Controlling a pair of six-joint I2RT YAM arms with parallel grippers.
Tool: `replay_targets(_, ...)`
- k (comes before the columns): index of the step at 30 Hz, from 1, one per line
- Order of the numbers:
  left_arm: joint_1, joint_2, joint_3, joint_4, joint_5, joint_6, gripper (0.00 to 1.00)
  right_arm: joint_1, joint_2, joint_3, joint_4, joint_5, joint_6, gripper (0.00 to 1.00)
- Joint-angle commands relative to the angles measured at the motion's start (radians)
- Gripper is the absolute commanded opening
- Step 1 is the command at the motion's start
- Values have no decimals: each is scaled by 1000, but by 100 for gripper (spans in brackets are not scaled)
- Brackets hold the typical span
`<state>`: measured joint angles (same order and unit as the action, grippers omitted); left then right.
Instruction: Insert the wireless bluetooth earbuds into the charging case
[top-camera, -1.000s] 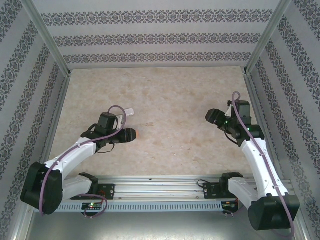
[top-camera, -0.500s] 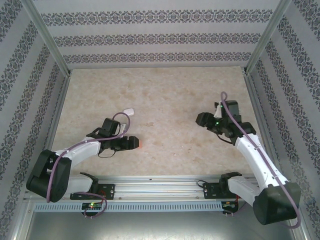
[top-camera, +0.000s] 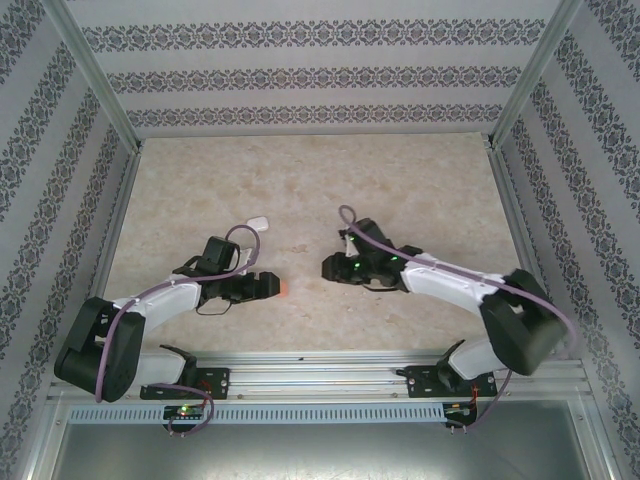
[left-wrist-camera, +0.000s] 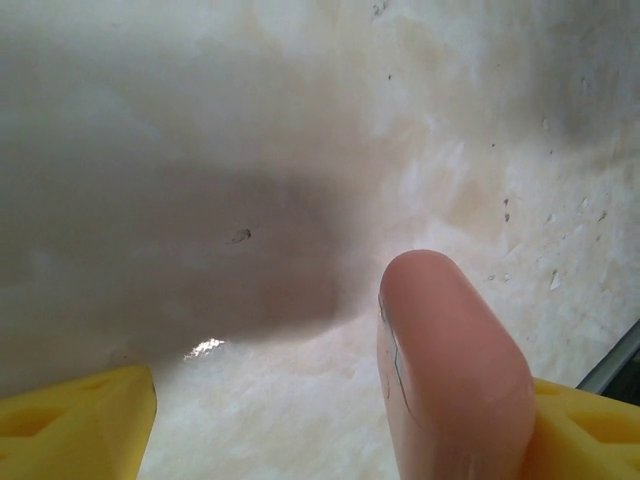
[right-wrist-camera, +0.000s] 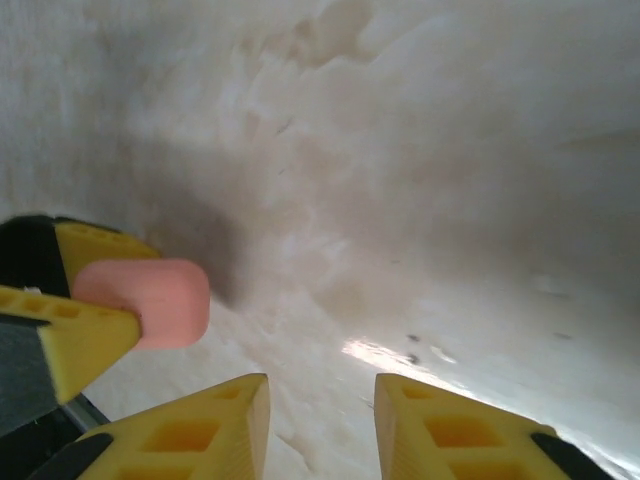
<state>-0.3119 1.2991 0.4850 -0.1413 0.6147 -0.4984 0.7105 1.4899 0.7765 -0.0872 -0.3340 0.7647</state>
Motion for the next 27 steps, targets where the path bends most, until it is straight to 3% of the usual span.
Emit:
replay_targets(1, 7, 14, -24, 78, 57, -40, 82, 57, 106, 50, 191, -60, 65, 30)
replay_targets(12, 11, 36, -52, 155, 109, -79, 77, 145, 349, 173, 331, -142, 140, 28)
replay_targets(27, 10, 36, -63, 241, 156, -98, 77, 161, 398, 144, 339, -142, 165, 27)
